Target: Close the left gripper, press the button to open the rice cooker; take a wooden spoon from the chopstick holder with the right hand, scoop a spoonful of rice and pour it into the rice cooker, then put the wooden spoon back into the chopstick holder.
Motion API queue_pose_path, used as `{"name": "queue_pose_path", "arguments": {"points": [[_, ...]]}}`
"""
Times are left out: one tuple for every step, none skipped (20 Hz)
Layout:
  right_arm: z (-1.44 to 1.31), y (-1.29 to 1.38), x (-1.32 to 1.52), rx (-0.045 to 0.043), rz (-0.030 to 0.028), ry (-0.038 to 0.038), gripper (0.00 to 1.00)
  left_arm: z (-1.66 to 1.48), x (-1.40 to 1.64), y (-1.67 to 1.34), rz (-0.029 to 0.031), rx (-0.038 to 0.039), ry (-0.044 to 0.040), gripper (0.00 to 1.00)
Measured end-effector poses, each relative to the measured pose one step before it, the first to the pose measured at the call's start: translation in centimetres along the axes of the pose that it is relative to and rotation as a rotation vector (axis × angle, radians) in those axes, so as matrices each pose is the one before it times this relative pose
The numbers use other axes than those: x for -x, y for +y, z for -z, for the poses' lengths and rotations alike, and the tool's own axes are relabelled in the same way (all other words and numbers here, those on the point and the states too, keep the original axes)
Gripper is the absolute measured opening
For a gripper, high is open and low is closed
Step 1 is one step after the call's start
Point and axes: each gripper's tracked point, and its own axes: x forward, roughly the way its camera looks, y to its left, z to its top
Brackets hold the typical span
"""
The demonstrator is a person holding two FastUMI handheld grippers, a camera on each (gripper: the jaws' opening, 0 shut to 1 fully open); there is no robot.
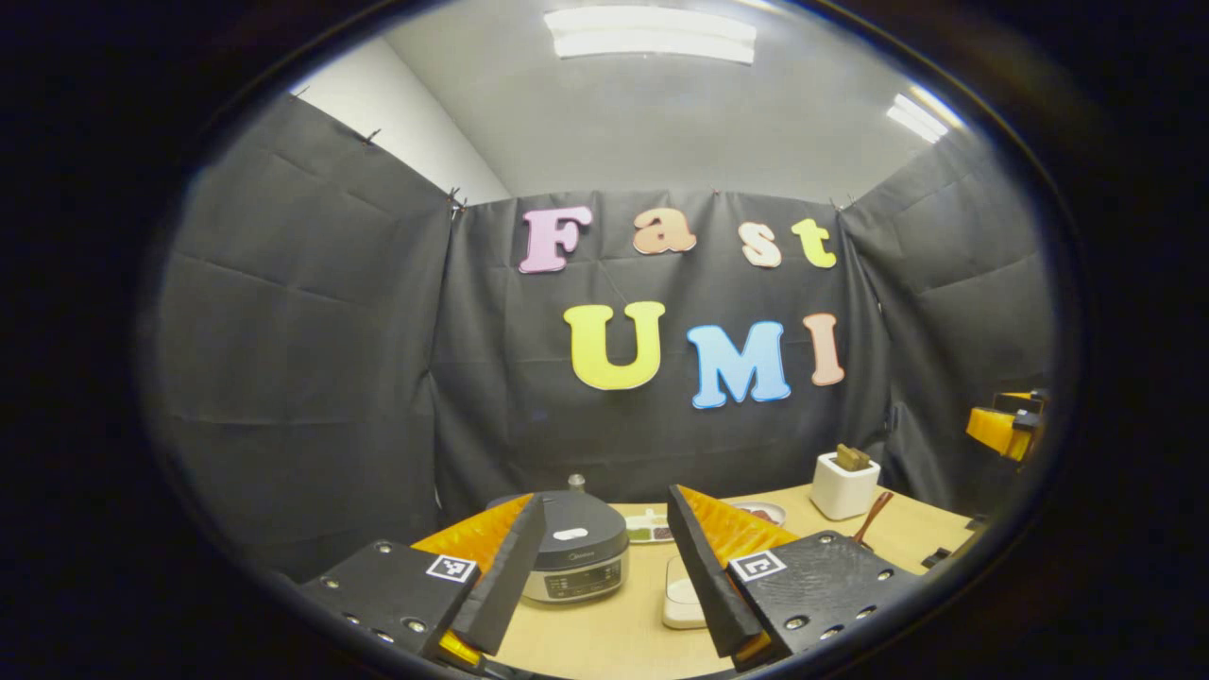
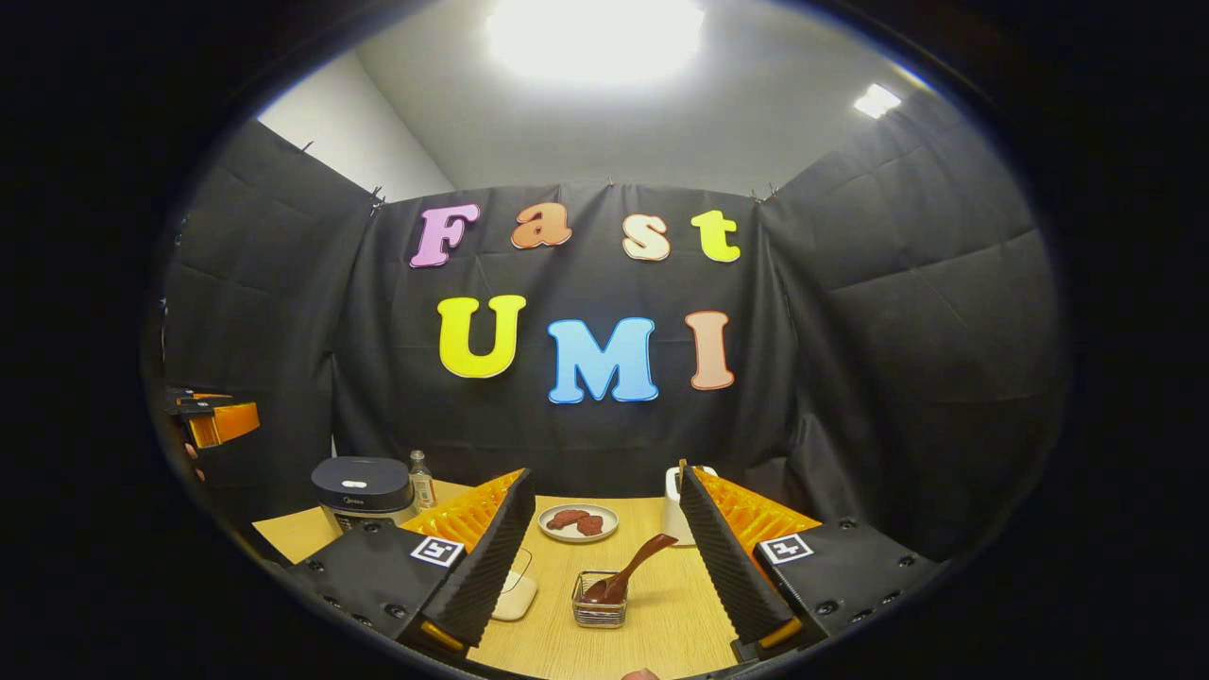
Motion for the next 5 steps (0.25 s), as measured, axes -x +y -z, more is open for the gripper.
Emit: {"name": "queue_pose_path", "arguments": {"points": [[-0.031,0.003,-0.045,-0.00018,-0.00201,0.0002,0.98,0.091,-0.152,0.122,-0.00505,-0.00036,0.00174,0.81],[-0.137,-0.192,0.723,-0.00152,-0.00137,-0.00178,0.98,-0.071,-0.01,-0.005,-0.00251,-0.00054,-0.00064,0.82],[-0.032,-0.02,0.045,-0.00039,-0.00033,-0.00177,0.98,-0.042,0.038,0.01,-0.00269,-0.00146,-0.00094,0.81],[-0.018,-0.04,0.011,0.00019,0.00043,-0.00084,0.98,-0.073,-0.019,0.052,-0.00138,-0.00236,-0.00124,0.82],[0.049,-0.062,-0.124,0.0003,-0.00014,-0.00022,0.98,-0.06,0.038,0.012,-0.00017,-0.00233,-0.00072,0.82]]}}
